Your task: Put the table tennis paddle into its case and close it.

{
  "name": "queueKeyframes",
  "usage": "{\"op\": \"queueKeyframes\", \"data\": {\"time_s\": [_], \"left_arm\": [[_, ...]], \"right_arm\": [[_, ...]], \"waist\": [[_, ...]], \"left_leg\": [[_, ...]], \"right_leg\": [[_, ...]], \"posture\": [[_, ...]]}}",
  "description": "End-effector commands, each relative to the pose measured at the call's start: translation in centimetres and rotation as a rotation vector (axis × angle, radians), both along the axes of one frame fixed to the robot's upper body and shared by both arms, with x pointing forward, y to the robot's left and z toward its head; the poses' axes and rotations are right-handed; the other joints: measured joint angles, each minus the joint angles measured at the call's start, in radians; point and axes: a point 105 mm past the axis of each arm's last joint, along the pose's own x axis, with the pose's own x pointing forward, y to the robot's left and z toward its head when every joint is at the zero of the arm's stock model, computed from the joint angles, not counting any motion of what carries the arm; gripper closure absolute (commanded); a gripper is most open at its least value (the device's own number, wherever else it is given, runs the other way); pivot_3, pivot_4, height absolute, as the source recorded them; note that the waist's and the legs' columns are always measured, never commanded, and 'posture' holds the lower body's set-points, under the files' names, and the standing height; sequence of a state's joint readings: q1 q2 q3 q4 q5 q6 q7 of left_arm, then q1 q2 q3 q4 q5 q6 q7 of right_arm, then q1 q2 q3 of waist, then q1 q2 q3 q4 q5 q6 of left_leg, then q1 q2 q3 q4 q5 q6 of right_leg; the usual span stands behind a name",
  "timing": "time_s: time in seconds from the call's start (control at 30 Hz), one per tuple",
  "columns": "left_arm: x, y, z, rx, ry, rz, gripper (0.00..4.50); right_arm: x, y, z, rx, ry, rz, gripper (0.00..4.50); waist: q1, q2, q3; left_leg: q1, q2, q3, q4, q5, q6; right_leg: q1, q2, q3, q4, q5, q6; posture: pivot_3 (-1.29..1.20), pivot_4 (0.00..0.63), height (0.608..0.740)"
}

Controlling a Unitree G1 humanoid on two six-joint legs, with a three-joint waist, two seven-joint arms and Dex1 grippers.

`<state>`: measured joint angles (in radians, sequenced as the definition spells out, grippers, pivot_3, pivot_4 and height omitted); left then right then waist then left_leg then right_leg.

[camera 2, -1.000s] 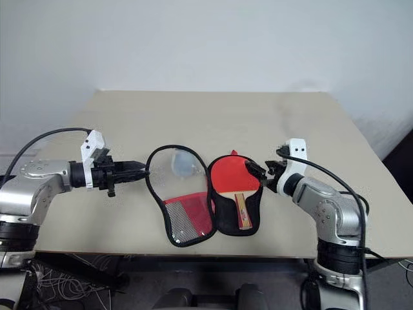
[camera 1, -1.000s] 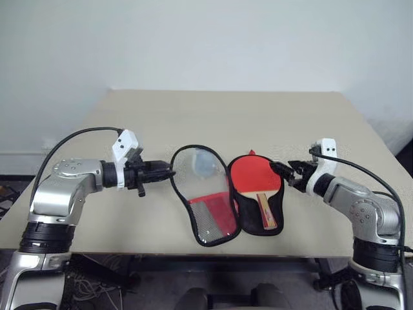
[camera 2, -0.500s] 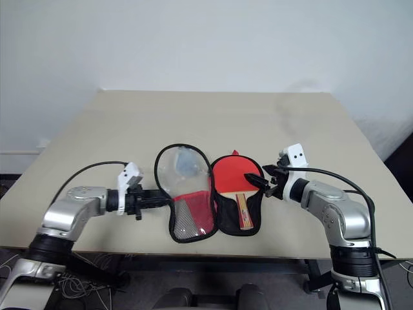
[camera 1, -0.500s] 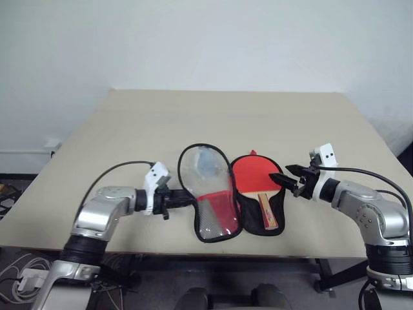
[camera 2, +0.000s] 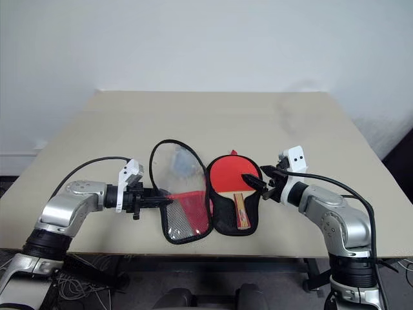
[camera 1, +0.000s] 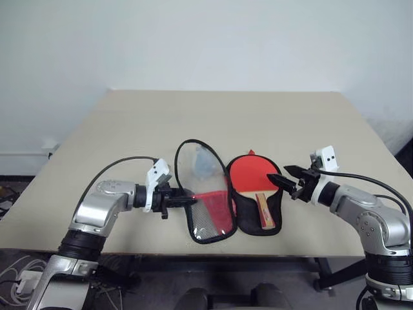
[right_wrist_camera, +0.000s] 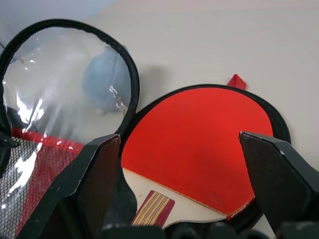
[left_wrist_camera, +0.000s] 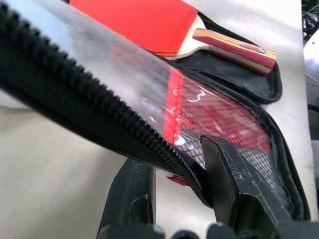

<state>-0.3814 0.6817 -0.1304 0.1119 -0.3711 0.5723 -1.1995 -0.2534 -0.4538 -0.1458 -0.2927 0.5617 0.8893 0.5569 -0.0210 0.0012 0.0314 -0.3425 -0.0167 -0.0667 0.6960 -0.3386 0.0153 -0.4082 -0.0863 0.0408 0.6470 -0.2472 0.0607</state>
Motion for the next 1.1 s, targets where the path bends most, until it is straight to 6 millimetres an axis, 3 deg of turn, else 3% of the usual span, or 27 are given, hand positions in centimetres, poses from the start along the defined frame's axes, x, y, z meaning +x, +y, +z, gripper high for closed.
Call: {"op": "queueKeyframes", "data": {"time_s": [0.03,0.33,0.57,0.8,0.97,1.1], "left_arm": [[0.1,-1.7,2.2,-0.076,-0.066,-0.063,3.05],[-0.3,-8.1,5.5,-0.247,-0.081,-0.248,3.05],[-0.2,-12.2,7.0,-0.326,-0.106,-0.336,3.05],[1.2,-15.0,7.1,-0.381,-0.101,-0.303,3.05],[2.9,-15.9,6.9,-0.399,-0.102,-0.224,3.05],[3.0,-16.1,7.1,-0.407,-0.101,-0.218,3.05]], "right_arm": [[0.5,0.1,3.2,0.085,-0.115,-0.002,0.37],[0.4,-1.1,7.9,0.331,-0.234,-0.038,0.37],[0.6,-1.3,8.1,0.354,-0.242,-0.100,0.37],[1.3,-2.3,8.5,0.402,-0.259,-0.185,0.37],[1.6,-3.2,9.8,0.491,-0.300,-0.226,0.37],[1.8,-2.6,9.2,0.477,-0.269,-0.207,0.37]], "waist": [[0.002,0.000,0.000],[0.005,0.000,0.000],[0.001,0.000,0.000],[0.001,0.000,0.000],[0.001,0.000,0.000],[-0.001,0.001,0.000]], "left_leg": [[0.000,0.000,0.000,0.000,0.000,0.000],[0.000,0.000,0.000,0.001,0.000,0.000],[0.000,0.000,0.000,0.001,0.000,0.000],[0.000,-0.001,0.000,0.001,0.000,0.000],[0.000,-0.001,0.000,0.001,0.000,0.000],[0.000,-0.001,0.000,0.001,0.000,0.000]], "right_leg": [[0.000,0.000,0.000,0.000,0.000,0.000],[0.001,0.000,0.000,0.000,0.000,0.000],[0.001,0.000,0.000,0.000,0.000,0.000],[0.001,0.000,0.000,0.000,0.000,0.000],[0.001,0.000,0.000,0.000,0.000,0.000],[0.001,0.000,0.001,0.000,0.000,0.000]], "posture": [[0.00,0.000,0.716],[0.00,0.000,0.716],[0.00,0.000,0.716],[0.00,0.000,0.716],[0.00,0.000,0.716],[0.00,0.000,0.716]]}}
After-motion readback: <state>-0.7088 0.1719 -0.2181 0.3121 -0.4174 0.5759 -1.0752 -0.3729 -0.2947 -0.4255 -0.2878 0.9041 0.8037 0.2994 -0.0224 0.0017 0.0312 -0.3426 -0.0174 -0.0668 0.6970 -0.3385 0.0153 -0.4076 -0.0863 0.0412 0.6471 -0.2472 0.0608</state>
